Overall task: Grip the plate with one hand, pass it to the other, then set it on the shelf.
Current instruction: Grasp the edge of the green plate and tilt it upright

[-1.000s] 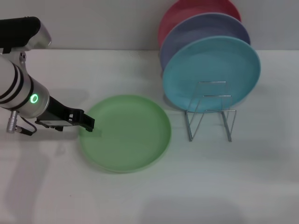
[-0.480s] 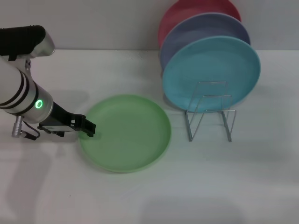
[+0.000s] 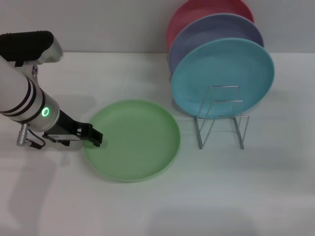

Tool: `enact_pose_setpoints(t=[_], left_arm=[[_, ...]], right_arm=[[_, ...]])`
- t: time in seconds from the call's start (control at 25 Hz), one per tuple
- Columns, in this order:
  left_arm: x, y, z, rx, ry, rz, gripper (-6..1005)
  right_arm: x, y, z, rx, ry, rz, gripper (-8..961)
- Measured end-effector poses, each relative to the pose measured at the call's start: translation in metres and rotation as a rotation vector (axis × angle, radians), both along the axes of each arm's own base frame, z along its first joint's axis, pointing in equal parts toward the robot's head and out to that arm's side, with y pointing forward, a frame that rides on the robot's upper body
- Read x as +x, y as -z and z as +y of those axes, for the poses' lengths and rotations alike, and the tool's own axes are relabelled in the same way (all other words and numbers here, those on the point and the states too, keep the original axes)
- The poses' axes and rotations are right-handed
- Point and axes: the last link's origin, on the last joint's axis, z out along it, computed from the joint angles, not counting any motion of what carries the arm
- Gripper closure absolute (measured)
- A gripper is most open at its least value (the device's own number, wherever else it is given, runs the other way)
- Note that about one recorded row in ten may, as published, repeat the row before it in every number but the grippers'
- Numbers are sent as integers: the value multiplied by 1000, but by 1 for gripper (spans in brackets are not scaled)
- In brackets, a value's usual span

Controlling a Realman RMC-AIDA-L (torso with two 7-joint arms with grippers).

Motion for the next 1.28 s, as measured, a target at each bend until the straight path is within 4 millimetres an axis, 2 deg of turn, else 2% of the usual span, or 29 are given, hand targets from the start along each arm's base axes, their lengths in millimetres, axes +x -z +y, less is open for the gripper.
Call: enact_pose_setpoints(t=[0.36, 0.6, 0.88, 1.28], left_arm=[[-1, 2, 0, -9, 0, 8, 197], [-1, 5, 1, -20, 6, 17, 391], [-1, 6, 2, -21, 9, 19, 504], [-1, 7, 3, -32, 26, 23, 507]], right_arm=[[0, 0, 0, 1, 0, 0, 326], [0, 0, 0, 2, 0, 0, 326], [-1, 0, 0, 2, -2, 0, 327], [-1, 0, 1, 2, -3, 0, 327]])
